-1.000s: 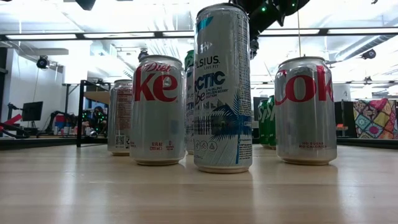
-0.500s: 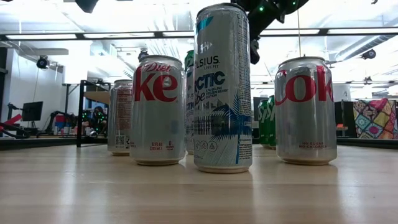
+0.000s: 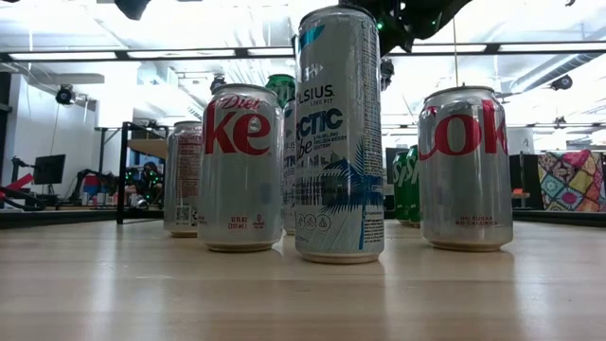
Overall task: Place canned beverage on shelf
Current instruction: Put the bottom green soda can on the shelf
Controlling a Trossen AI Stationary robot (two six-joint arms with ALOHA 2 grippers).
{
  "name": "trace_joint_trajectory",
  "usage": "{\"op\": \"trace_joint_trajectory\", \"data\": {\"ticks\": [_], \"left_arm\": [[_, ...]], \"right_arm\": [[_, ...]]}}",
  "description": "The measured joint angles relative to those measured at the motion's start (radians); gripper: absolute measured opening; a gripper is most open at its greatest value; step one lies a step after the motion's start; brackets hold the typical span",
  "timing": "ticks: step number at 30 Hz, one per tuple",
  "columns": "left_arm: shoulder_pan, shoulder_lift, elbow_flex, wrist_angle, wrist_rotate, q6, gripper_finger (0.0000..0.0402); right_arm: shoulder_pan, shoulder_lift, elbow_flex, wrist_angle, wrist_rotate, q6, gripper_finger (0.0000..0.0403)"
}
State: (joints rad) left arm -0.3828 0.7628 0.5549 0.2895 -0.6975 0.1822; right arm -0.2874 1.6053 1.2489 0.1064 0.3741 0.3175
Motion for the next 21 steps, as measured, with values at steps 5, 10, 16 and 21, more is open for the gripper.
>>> {"op": "trace_joint_trajectory", "data": {"ticks": [5, 10, 16, 21], "left_arm": [[0.000, 0.001, 0.000, 0.000, 0.000, 0.000, 0.0000], [0.000, 0.008, -0.001, 0.002, 0.001, -0.011, 0.0000], [0.000, 0.027, -0.001, 0.002, 0.000, -0.015, 0.0000], [0.000, 0.042, -0.001, 0.006, -0.001, -0.007, 0.0000]], "right_arm": [[0.001, -0.009, 0.009, 0.000, 0.002, -0.022, 0.0009], [0.007, -0.035, 0.026, -0.107, 0.000, -0.026, 0.0009], [0.017, -0.053, 0.075, -0.335, -0.066, -0.075, 0.0009], [0.018, -0.035, 0.099, -0.347, -0.167, -0.143, 0.0009]]}}
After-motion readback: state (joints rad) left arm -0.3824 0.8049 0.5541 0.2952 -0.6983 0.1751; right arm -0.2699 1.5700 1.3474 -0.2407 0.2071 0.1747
